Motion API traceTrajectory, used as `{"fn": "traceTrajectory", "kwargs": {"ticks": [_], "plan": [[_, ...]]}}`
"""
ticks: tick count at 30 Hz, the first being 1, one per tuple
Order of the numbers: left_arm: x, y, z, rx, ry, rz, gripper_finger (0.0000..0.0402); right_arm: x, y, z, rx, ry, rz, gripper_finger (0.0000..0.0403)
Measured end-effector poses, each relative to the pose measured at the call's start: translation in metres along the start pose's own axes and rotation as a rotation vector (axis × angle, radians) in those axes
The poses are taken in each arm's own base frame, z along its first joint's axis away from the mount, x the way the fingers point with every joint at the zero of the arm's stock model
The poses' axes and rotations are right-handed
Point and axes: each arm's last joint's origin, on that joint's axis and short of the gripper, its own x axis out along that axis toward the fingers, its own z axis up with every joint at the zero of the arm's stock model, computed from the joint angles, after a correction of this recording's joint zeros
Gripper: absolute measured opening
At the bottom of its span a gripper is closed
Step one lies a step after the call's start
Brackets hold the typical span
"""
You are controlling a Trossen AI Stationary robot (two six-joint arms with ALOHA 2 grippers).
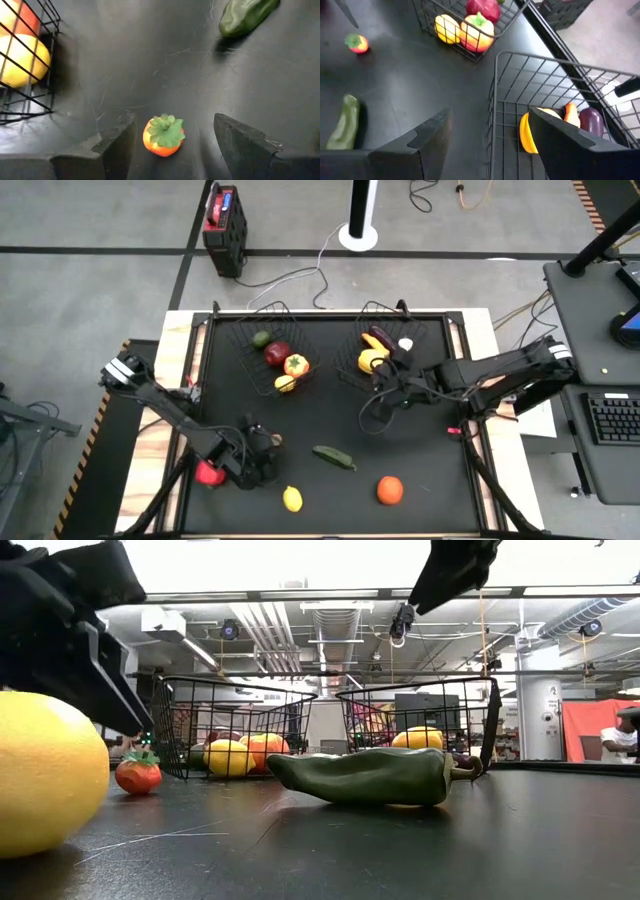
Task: Sort produce into baskets
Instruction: Put the persimmon into the left black wire basket
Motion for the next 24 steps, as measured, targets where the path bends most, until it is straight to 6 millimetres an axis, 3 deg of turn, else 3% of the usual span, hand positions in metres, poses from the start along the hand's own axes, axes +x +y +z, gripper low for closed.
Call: {"fn": "traceTrajectory", "kwargs": {"ticks": [12, 24], "plan": [[0.012, 0.009, -0.020, -0.063, -0.050, -0.029, 0.0246, 0.011, 0.002, -0.013, 0.020, 0.019, -0.010, 0.0258], [0.018, 0.016, -0.030, -0.099, -0.065, -0.031, 0.0246, 0.011, 0.002, -0.013, 0.022, 0.015, -0.008, 0.0256]]}}
